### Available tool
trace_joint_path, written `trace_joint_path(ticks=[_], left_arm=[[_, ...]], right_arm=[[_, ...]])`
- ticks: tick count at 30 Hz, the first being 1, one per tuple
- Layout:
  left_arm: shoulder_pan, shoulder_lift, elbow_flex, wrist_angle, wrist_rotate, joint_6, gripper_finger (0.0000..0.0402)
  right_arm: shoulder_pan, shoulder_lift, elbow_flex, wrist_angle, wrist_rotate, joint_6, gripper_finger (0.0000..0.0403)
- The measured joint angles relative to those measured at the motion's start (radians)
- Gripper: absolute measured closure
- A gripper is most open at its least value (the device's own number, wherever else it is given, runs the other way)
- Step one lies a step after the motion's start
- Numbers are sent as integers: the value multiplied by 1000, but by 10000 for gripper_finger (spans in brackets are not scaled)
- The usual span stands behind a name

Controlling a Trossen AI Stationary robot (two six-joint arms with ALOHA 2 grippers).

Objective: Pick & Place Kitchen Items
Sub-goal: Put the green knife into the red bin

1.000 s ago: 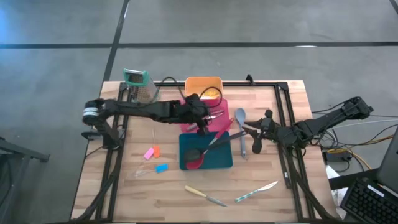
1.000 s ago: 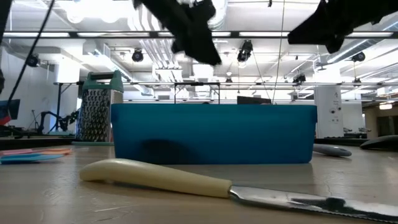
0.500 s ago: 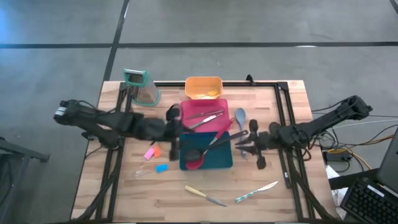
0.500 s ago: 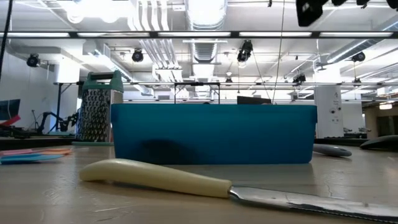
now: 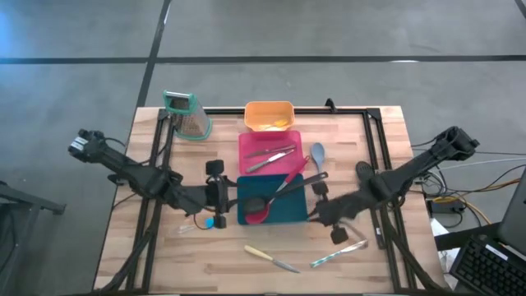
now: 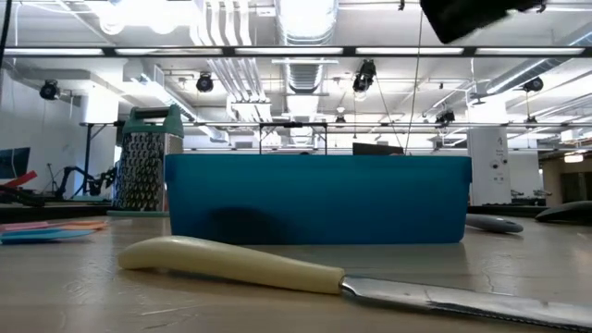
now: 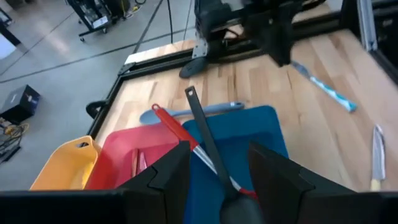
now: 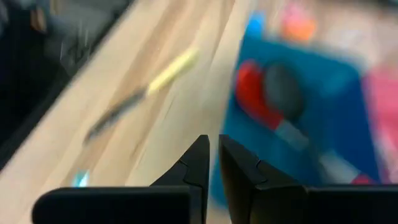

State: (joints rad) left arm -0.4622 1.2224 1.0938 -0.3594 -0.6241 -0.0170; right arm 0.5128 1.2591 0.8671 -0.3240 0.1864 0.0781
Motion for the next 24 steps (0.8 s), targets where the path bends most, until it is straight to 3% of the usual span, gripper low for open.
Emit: trace_joint_path(ticks=[5,14,24], left_arm=[[0,0,-26,2,1,-3,239],[0,0,-35,1,2,-19,239],[0,0,-35,0,2,-21,239]], right_arm=[[98,154,148,-263,-1,186,392],[201,405,346,-637,-6,499,384],[208,604,470,-657,-147,580,348]])
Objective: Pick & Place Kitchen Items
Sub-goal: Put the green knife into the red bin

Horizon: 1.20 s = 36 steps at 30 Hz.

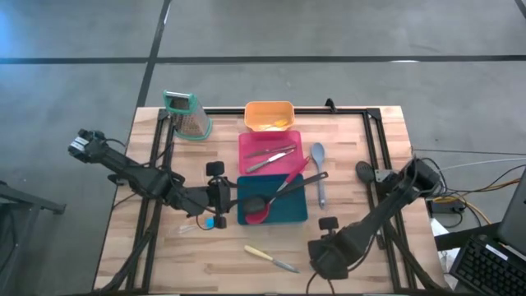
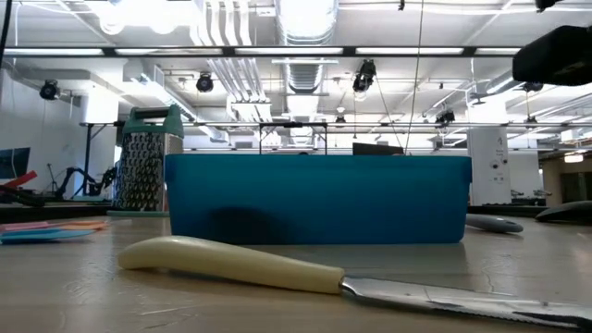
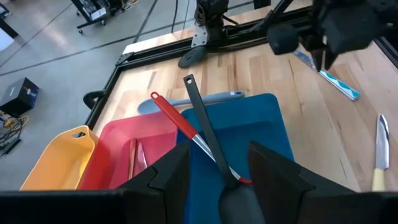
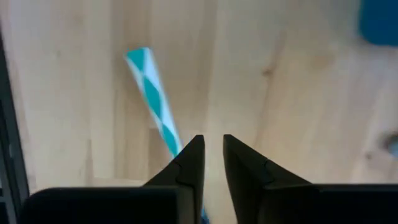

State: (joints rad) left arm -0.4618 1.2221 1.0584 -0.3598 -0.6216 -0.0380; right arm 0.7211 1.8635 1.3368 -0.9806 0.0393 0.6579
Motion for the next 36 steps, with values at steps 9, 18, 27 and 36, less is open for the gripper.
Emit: trace_joint_path(ticks=[9,18,27,36], left_arm=[[0,0,0,0,0,0,239],[0,0,0,0,0,0,239],[0,0,0,0,0,0,239],[0,0,0,0,0,0,239]], right_arm=[[6,102,67,-2,-22,-55,264],[10,199,102,3,-134,-81,203],[5,250,107,3,-141,-86,259],[-27,250,104,9,-155,-95,378]])
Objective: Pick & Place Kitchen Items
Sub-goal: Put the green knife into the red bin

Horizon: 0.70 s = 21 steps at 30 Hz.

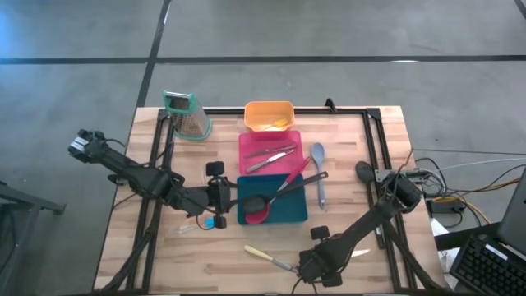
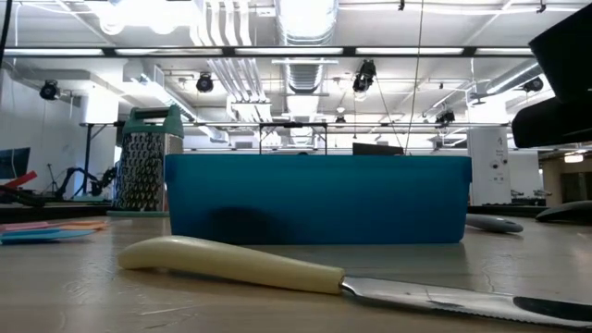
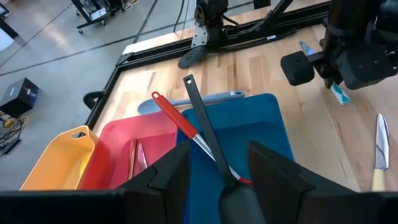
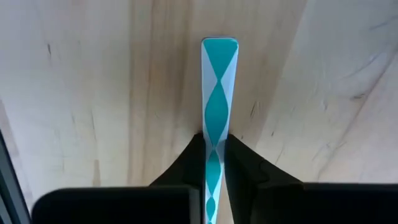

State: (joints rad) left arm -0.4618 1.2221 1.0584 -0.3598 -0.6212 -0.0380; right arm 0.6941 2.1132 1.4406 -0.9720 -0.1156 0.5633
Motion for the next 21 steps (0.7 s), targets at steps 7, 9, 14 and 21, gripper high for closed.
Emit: trace_joint_path(ticks=[7,9,14,21], left_arm=[[0,0,0,0,0,0,239],[0,0,0,0,0,0,239],[0,0,0,-1,0,-4,239],[0,0,0,-1,0,-8,239]], right_arm=[[-2,-2,49,-17,-24,-46,380],[0,-4,74,-20,-13,-57,381],[0,-91,120,-25,76,-78,383],[9,-308,120,19,348,-146,383]])
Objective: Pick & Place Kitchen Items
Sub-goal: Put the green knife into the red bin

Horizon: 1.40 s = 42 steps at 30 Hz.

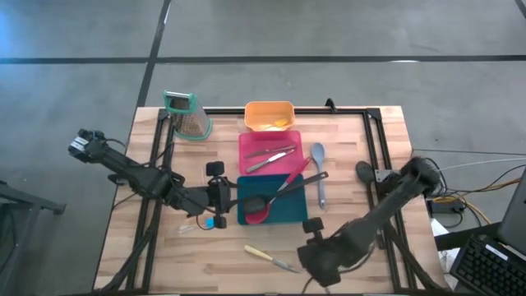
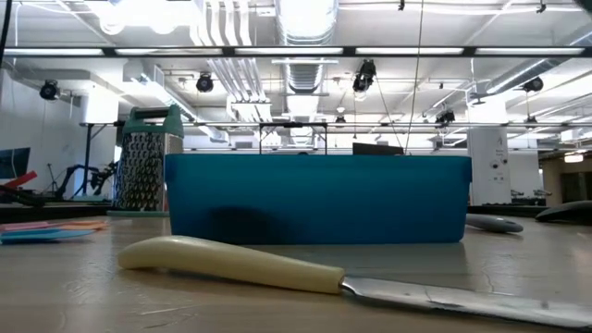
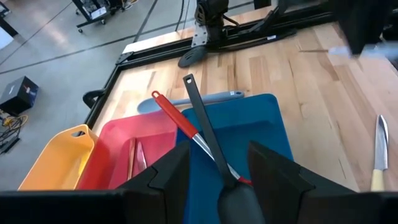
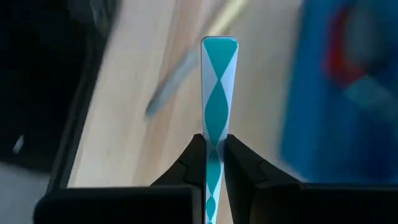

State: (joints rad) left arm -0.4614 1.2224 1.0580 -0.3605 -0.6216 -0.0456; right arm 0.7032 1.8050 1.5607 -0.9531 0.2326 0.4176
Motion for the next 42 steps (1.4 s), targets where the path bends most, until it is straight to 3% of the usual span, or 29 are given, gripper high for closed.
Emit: trace_joint_path(ticks=[4,7,14,19,24,27,32,42], left_arm=[[0,0,-1,5,0,0,239],[2,0,-21,69,-1,27,239],[3,0,-94,247,-1,169,239],[17,0,-188,559,0,327,239],[68,2,-256,775,13,437,239],[127,19,-261,833,104,437,238],[219,78,-224,839,248,437,239],[258,247,-73,840,289,480,239]], right_arm=[[2,-145,-50,177,181,-217,383],[-14,-260,-135,386,218,-425,383],[-121,-508,-408,739,187,-663,383],[-256,-637,-599,1031,1,-757,383],[-368,-697,-724,1151,-30,-781,383],[-416,-708,-775,1234,-72,-815,383],[-482,-708,-794,1284,-139,-817,383],[-512,-697,-785,1285,-163,-825,383]])
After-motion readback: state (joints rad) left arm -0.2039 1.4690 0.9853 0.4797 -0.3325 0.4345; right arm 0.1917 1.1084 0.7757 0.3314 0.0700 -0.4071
